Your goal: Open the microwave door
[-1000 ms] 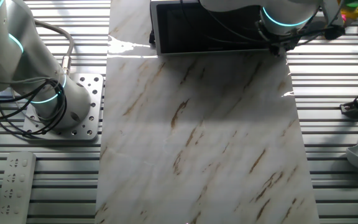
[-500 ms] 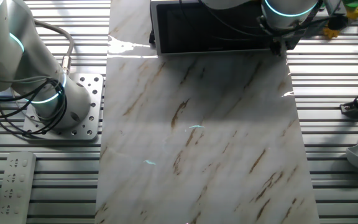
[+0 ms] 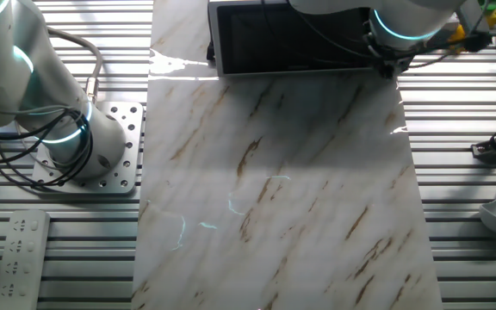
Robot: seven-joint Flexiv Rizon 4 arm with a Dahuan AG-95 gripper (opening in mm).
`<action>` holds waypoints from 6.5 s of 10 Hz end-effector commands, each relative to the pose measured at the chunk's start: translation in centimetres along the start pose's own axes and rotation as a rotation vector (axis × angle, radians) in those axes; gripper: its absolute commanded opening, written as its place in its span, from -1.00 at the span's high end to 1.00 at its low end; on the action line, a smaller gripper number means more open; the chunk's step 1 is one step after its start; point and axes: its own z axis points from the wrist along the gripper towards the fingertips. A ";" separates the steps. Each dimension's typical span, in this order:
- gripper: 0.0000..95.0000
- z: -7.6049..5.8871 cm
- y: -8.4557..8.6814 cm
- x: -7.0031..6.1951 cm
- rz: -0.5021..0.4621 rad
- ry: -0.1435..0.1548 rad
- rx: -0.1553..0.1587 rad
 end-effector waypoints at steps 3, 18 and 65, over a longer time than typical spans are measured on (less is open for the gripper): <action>0.20 -0.2 -0.5 -0.1 0.033 0.000 0.027; 0.20 0.0 0.0 -0.1 0.043 0.010 0.042; -0.20 0.5 -0.9 -0.5 0.048 0.031 0.056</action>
